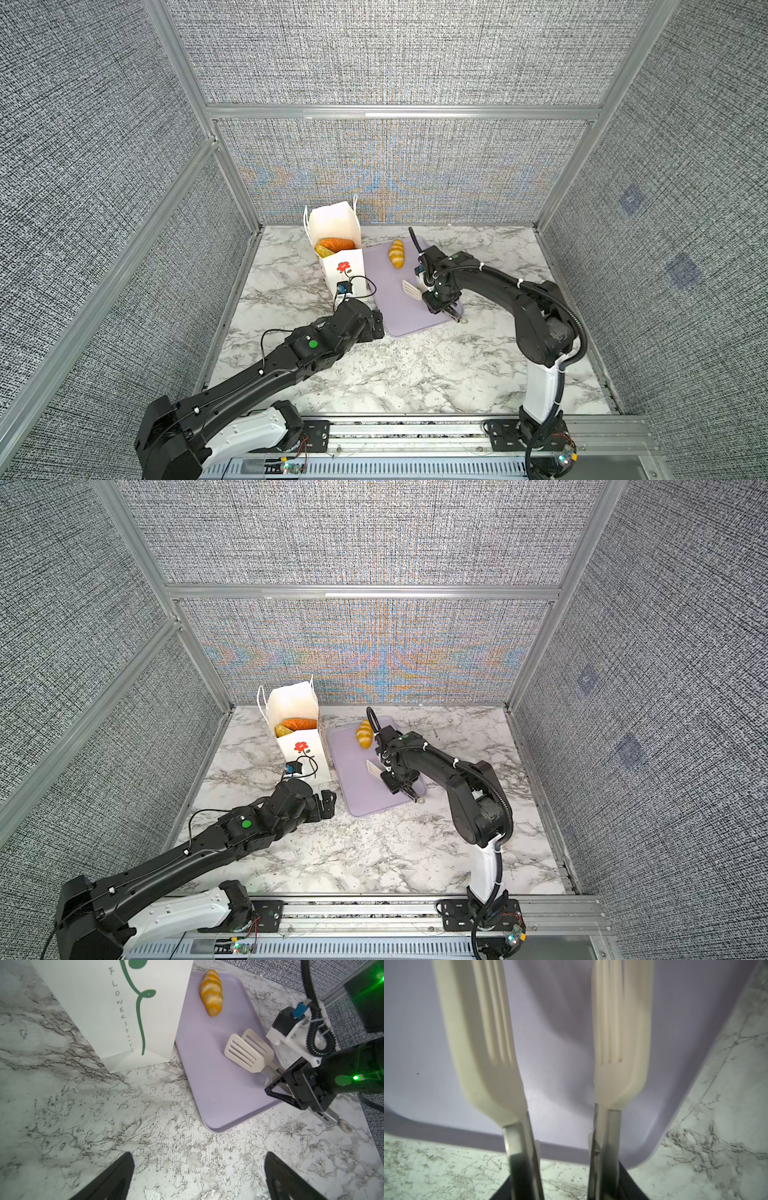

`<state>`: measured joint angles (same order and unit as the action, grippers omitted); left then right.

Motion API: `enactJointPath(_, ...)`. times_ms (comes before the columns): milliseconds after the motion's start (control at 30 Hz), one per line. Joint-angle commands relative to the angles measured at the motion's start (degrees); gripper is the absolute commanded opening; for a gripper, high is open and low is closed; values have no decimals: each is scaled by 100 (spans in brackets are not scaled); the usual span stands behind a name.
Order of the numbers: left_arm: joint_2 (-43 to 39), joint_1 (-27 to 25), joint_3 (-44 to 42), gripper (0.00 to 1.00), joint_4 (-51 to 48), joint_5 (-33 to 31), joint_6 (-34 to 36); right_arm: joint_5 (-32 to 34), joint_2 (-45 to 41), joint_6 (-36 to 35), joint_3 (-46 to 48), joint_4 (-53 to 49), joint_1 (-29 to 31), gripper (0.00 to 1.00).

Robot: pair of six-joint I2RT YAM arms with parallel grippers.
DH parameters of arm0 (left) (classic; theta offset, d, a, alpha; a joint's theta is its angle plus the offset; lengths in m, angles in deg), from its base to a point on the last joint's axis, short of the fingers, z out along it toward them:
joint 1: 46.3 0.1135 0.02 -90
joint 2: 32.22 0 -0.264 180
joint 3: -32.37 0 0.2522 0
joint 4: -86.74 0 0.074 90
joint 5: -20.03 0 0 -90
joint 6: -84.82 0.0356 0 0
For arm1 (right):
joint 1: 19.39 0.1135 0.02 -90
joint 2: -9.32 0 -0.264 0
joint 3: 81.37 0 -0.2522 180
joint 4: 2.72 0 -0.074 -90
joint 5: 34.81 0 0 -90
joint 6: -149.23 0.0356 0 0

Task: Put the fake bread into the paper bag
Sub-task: 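Lower the open tongs around the striped croissant and close them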

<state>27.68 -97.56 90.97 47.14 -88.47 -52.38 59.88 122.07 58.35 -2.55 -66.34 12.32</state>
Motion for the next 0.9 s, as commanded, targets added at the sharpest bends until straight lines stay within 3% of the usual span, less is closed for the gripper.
enactJointPath(0,87,-6,29,99,-14,-46,-19,10,96,464,-240,166,9,52)
enactJointPath(233,292,-23,164,99,-47,24,-17,-203,782,879,-1180,193,63,57)
enactJointPath(867,182,-24,192,99,-184,-58,18,322,2398,1210,-3303,-345,82,55)
